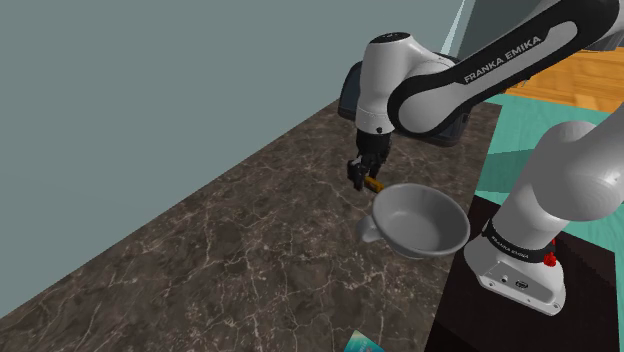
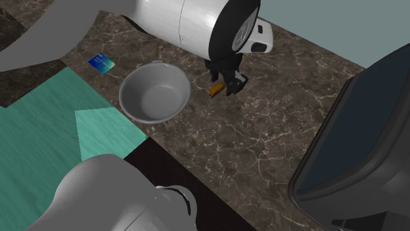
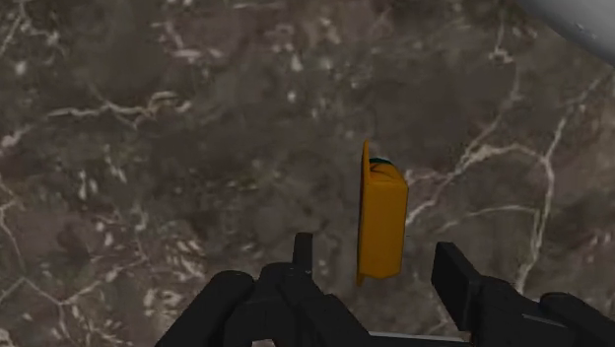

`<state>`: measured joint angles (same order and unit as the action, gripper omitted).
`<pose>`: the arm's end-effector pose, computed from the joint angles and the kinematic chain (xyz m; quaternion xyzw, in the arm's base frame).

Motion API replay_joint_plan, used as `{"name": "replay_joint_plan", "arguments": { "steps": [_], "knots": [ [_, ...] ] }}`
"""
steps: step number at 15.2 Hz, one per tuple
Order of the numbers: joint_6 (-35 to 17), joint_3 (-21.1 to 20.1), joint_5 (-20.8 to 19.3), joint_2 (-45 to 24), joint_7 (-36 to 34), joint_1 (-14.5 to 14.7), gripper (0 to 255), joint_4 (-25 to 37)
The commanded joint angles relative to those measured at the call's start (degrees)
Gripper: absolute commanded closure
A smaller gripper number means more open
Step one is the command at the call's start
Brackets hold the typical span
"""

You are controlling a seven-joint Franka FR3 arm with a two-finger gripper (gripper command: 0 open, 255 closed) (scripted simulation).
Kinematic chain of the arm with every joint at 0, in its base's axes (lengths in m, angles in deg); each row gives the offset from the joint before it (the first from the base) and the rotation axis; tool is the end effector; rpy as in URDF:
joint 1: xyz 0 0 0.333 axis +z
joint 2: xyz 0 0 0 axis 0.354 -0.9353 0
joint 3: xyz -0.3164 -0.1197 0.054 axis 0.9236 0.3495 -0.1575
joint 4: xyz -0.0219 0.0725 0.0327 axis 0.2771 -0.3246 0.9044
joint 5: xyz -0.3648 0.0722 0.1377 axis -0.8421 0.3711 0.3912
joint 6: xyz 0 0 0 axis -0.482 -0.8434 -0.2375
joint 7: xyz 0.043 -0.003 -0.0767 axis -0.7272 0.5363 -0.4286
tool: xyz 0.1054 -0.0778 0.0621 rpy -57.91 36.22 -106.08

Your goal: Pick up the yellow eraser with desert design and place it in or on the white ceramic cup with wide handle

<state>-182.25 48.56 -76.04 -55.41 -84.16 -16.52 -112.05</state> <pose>0.3383 0.1340 0.3329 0.9986 -0.0518 0.0042 0.0021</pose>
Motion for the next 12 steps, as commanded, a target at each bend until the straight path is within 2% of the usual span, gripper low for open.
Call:
{"name": "replay_joint_plan", "arguments": {
  "steps": [1, 9, 12],
  "knots": [
    [0.0, 0.0, 0.0, 0.0, 0.0, 0.0, 255, 0.0],
    [0.0, 0.0, 0.0, 0.0, 0.0, 0.0, 255, 0.0],
    [3.0, 0.4, 0.0, 1.8, 0.1, 0.1, 255, 1.2]
  ]
}}
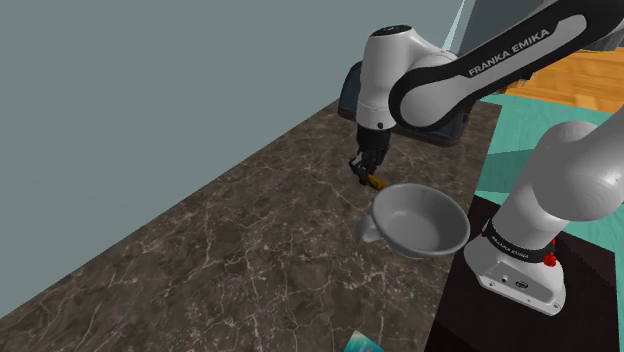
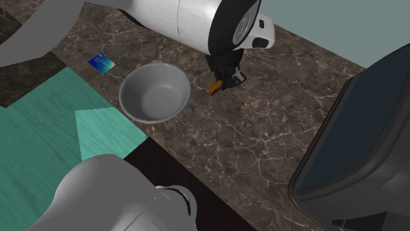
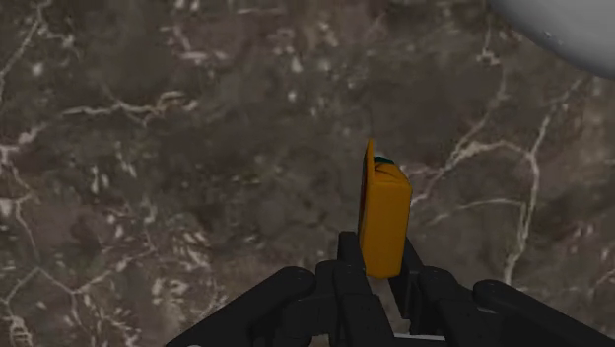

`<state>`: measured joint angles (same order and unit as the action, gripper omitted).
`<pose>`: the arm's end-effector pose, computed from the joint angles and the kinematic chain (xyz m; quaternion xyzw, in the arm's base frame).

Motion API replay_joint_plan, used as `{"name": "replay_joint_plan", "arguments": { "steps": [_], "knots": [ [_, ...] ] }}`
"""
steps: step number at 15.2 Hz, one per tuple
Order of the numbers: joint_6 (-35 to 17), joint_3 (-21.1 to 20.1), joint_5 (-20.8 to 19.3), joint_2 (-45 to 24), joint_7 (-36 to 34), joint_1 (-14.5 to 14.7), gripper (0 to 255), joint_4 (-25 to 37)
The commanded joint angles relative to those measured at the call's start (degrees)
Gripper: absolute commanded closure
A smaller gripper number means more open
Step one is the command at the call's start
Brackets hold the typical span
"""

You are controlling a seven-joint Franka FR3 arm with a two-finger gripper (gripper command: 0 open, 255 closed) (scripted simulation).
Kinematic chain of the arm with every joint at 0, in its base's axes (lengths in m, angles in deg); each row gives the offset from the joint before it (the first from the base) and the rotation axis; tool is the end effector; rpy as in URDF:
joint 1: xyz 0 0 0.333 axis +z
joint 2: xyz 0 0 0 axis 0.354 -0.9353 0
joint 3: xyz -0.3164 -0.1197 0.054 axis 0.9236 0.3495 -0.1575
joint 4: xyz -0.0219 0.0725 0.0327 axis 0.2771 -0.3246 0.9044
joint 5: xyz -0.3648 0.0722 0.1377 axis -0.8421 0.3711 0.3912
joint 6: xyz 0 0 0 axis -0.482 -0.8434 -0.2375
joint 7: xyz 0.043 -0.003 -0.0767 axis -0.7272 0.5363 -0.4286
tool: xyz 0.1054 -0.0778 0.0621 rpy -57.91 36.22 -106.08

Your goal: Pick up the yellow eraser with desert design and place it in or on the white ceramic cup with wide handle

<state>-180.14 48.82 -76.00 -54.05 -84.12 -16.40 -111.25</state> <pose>0.3374 0.1345 0.3440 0.9986 -0.0519 0.0045 0.0019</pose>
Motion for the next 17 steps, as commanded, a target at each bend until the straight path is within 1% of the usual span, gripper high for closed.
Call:
{"name": "replay_joint_plan", "arguments": {
  "steps": [1, 17],
  "knots": [
    [1.8, 0.3, -0.1, 1.0, 0.1, 0.0, 255, 0.8],
    [16.3, 2.3, -1.0, 7.0, 0.4, -0.1, 255, 9.3]
  ]
}}
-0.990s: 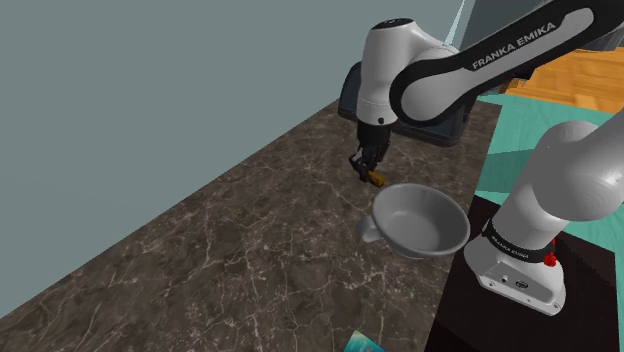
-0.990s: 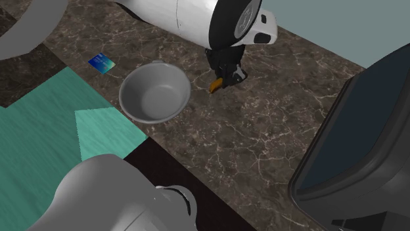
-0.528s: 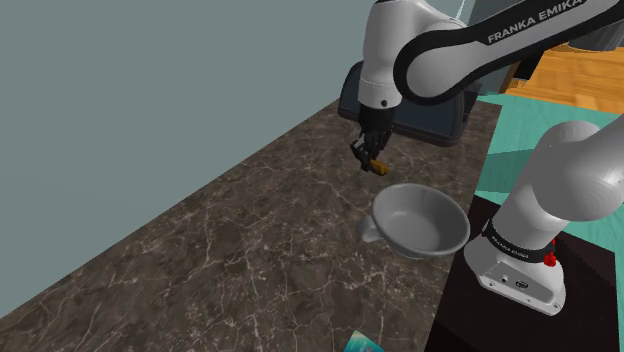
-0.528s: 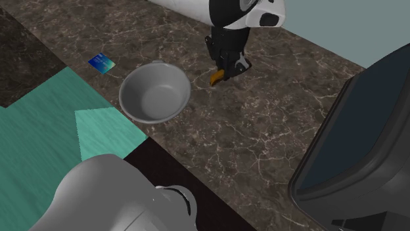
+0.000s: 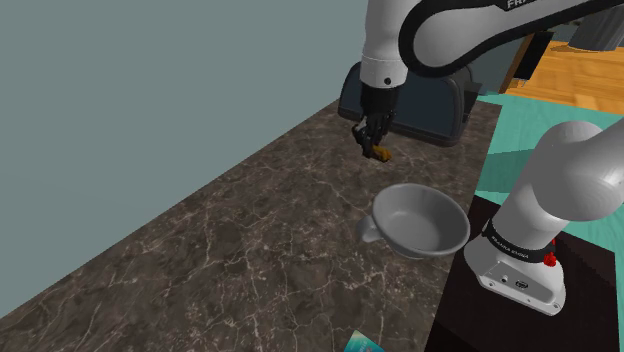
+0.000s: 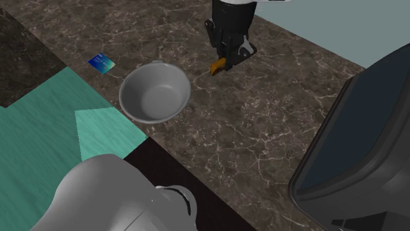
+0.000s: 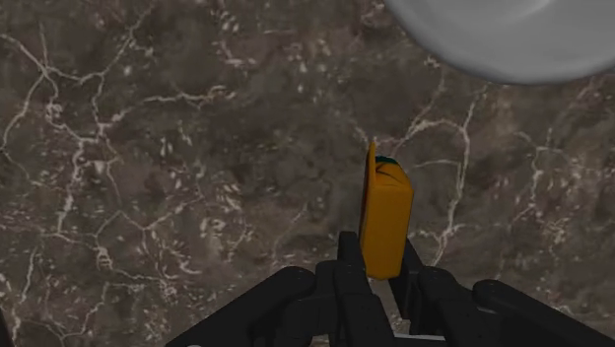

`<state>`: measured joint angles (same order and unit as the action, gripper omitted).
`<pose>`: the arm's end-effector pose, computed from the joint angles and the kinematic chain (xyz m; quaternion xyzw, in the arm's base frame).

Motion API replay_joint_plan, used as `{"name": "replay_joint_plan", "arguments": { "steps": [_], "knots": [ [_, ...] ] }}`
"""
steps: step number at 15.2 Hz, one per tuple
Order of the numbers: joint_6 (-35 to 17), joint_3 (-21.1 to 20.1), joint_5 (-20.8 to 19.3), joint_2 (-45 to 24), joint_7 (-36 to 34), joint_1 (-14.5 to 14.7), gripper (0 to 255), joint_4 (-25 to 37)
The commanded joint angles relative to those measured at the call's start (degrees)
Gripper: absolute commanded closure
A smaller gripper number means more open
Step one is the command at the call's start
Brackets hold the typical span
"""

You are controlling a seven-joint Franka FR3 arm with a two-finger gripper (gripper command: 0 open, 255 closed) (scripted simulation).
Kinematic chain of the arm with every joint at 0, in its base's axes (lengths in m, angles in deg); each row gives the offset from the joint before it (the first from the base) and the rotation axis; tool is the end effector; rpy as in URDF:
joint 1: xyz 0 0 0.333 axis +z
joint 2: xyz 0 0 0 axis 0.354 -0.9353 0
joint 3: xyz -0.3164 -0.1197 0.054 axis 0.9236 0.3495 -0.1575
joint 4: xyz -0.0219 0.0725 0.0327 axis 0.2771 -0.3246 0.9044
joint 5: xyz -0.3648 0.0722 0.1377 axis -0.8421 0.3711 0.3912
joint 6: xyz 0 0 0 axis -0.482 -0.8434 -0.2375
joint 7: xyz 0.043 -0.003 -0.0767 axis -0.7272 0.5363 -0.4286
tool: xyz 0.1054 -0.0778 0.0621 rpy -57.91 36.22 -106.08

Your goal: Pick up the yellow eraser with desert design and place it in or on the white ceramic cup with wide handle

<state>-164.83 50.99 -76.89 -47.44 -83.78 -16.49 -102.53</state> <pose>0.3363 0.1342 0.4316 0.9986 -0.0519 0.0043 0.0020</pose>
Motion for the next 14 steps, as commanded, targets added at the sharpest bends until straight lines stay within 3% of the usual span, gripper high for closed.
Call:
{"name": "replay_joint_plan", "arguments": {
  "steps": [1, 9, 14],
  "knots": [
    [1.9, 0.3, -0.1, 0.6, 0.0, 0.0, 255, 1.3],
    [7.9, 1.0, -0.7, 1.7, 0.0, -0.2, 255, 6.2],
    [11.2, -2.4, 3.1, 9.8, -4.8, 3.7, 255, 1.8]
  ]
}}
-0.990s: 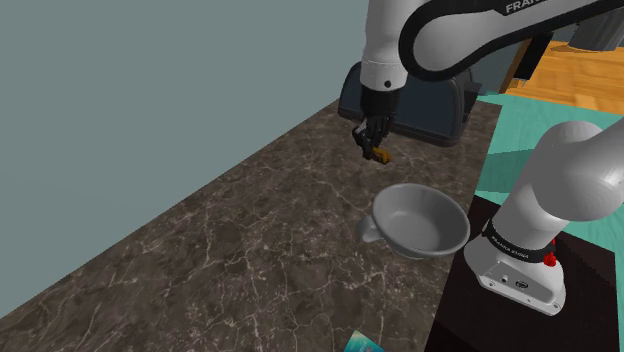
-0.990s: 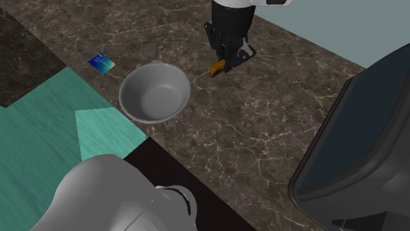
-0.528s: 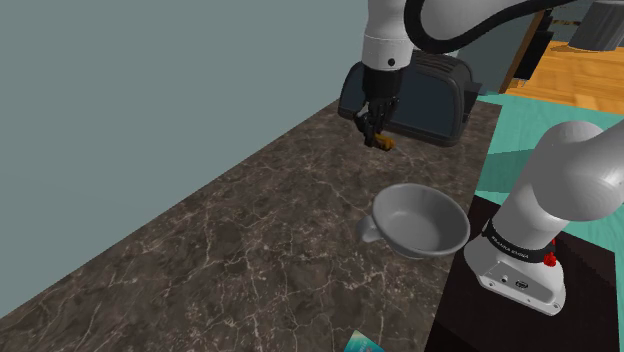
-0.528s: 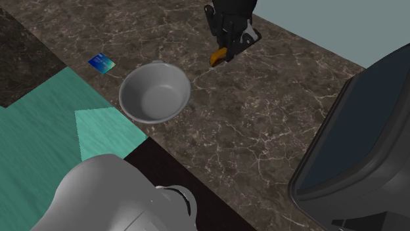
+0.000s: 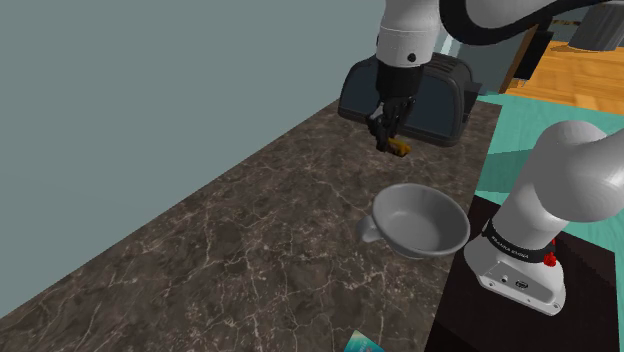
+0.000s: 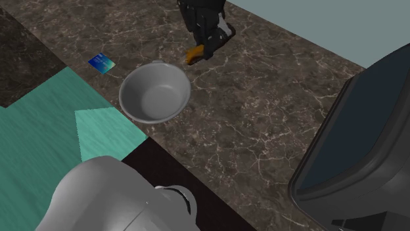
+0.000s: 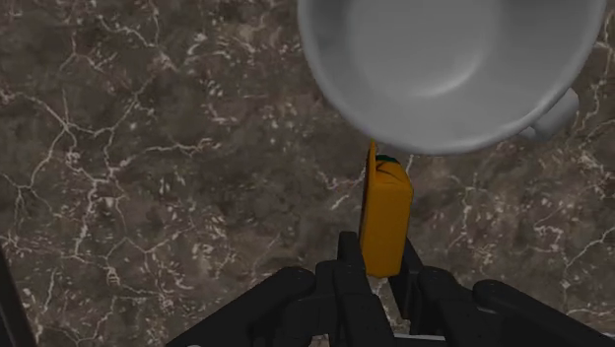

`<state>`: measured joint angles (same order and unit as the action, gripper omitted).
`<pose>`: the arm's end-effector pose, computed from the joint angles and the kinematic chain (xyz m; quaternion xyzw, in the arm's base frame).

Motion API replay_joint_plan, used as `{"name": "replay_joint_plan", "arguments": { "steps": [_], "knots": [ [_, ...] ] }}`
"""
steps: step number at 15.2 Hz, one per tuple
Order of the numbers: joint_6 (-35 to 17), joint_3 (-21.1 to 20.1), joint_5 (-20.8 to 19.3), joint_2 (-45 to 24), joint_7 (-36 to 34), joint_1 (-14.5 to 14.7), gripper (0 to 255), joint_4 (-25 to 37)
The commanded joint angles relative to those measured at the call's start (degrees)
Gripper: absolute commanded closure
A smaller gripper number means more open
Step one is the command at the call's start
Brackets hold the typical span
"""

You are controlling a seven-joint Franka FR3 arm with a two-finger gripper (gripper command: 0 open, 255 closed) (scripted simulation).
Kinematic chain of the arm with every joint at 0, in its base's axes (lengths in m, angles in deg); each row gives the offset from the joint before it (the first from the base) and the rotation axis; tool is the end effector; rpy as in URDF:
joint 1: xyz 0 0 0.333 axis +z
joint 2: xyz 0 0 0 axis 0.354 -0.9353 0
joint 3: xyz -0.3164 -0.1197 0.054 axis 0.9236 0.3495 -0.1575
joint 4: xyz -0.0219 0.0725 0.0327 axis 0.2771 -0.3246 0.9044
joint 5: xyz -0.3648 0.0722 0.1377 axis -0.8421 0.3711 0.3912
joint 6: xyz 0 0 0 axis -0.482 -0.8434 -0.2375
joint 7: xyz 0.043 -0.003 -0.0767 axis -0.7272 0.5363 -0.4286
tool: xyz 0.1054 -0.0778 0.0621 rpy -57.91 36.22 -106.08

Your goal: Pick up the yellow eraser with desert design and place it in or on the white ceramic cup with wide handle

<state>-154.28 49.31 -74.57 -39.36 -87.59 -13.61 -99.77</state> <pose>0.2886 0.1614 0.4820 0.9987 -0.0516 0.0042 0.0019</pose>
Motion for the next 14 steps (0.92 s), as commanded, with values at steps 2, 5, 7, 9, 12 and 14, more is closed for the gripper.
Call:
{"name": "replay_joint_plan", "arguments": {
  "steps": [2, 5, 7, 9, 12, 14],
  "knots": [
    [2.2, -2.2, 2.5, 4.7, -3.1, 2.6, 255, -2.3],
    [4.5, -4.7, 5.2, 8.8, -6.6, 5.3, 255, -3.6],
    [6.1, -6.5, 7.1, 11.2, -9.1, 7.1, 255, -4.2],
    [5.9, -7.4, 8.0, 12.0, -9.9, 7.8, 255, -5.1],
    [3.7, -8.1, 8.7, 12.0, -9.8, 8.1, 255, -7.3],
    [2.1, -8.6, 9.2, 11.9, -9.8, 8.4, 255, -8.8]
  ]
}}
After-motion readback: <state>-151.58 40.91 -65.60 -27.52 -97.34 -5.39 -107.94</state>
